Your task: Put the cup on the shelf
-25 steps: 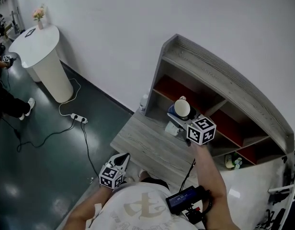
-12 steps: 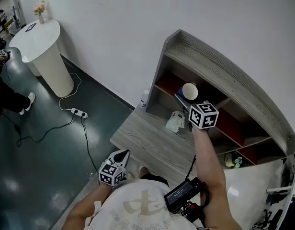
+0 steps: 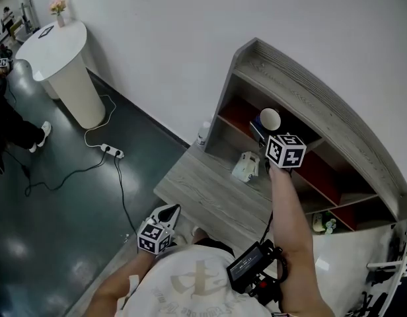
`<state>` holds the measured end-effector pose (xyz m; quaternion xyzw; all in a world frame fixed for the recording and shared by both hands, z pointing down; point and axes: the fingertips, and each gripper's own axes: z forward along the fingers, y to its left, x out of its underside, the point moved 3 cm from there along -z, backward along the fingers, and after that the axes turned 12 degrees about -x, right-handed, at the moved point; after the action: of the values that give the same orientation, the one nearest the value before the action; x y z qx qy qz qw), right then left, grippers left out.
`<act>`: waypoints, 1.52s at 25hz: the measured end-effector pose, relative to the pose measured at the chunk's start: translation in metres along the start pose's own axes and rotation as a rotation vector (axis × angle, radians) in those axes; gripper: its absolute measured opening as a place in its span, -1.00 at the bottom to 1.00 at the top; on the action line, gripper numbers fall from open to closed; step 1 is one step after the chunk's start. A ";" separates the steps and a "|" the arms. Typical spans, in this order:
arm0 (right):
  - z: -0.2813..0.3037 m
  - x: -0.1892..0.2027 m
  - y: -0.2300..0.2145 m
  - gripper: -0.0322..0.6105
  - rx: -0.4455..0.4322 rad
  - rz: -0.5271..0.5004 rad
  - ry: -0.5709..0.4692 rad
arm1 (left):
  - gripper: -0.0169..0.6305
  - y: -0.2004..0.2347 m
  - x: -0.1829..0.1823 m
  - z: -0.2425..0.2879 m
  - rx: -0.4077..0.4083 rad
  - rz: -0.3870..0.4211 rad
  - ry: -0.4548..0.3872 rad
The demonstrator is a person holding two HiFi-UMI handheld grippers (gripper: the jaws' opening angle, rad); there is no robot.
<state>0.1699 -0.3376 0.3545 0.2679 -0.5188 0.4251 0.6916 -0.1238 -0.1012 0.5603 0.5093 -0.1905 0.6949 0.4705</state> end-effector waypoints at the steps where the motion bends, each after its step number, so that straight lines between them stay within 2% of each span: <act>1: 0.002 0.000 -0.001 0.37 0.001 -0.002 0.006 | -0.94 0.000 0.000 0.000 -0.001 -0.001 0.001; 7: 0.013 0.004 -0.006 0.37 0.006 0.004 0.045 | -0.94 0.001 -0.004 0.001 -0.005 -0.006 -0.002; 21: 0.016 0.006 -0.014 0.38 -0.025 0.101 0.005 | -0.94 -0.001 -0.005 -0.002 -0.005 -0.005 -0.005; 38: -0.013 0.006 -0.003 0.41 -0.025 0.108 -0.060 | -0.94 -0.007 -0.006 0.000 0.025 0.018 0.002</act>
<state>0.1790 -0.3267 0.3559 0.2432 -0.5584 0.4471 0.6551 -0.1175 -0.1007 0.5531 0.5127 -0.1859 0.7020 0.4580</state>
